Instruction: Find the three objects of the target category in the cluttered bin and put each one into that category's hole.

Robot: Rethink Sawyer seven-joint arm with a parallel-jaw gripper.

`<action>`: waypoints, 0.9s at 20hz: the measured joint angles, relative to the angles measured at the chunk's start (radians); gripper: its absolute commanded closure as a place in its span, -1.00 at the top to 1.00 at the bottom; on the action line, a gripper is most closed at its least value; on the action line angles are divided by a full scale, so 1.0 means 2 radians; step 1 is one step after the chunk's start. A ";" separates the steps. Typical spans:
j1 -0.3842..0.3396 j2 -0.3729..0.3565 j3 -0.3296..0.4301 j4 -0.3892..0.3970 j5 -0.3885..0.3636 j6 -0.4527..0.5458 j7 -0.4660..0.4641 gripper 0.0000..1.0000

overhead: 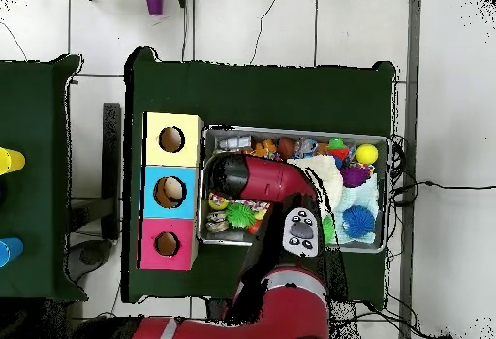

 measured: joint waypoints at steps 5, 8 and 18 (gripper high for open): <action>-0.011 0.000 0.013 0.004 0.003 -0.012 0.000 1.00; -0.020 -0.002 0.023 0.008 0.004 -0.019 0.000 1.00; -0.035 -0.005 0.042 0.014 0.004 -0.029 0.000 1.00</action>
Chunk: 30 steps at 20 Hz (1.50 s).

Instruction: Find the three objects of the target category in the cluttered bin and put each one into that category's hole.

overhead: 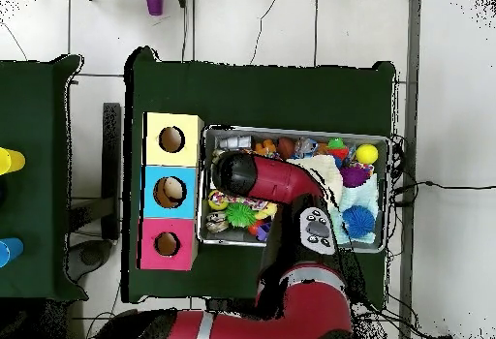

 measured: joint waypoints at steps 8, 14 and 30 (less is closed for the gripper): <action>-0.002 0.001 0.011 0.007 -0.001 -0.025 0.000 -1.00; -0.003 -0.001 0.012 0.018 0.000 -0.045 0.000 -1.00; 0.023 -0.058 0.006 0.063 0.012 -0.052 0.000 -1.00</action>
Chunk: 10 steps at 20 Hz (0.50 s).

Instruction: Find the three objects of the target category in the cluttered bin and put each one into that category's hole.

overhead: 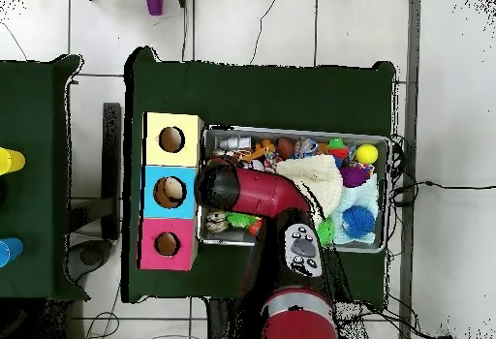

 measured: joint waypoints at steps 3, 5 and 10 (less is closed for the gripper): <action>0.005 -0.015 0.000 0.008 0.002 0.000 0.000 -1.00; 0.009 -0.025 -0.002 0.013 0.004 0.002 0.000 -1.00; 0.019 -0.042 -0.011 0.019 0.011 0.014 0.000 -1.00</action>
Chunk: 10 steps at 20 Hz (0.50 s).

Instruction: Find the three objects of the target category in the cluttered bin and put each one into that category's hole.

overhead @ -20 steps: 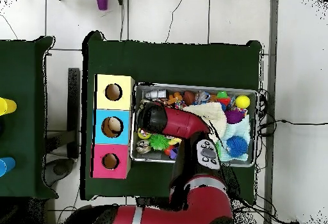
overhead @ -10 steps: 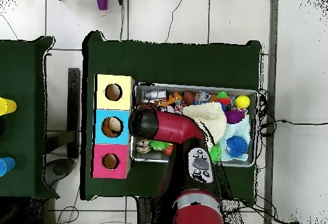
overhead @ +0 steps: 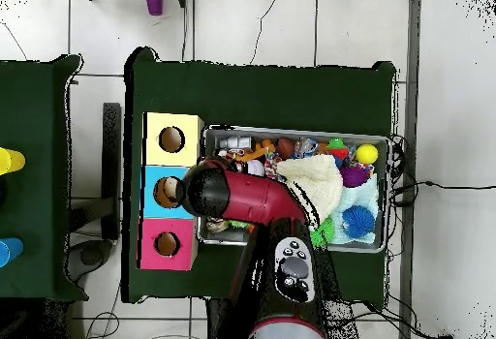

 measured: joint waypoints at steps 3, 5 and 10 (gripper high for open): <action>0.006 -0.005 -0.007 0.001 0.005 0.009 0.000 -1.00; 0.010 -0.008 -0.012 0.002 0.008 0.016 0.000 -1.00; 0.021 -0.019 -0.022 0.011 0.021 0.034 0.000 -1.00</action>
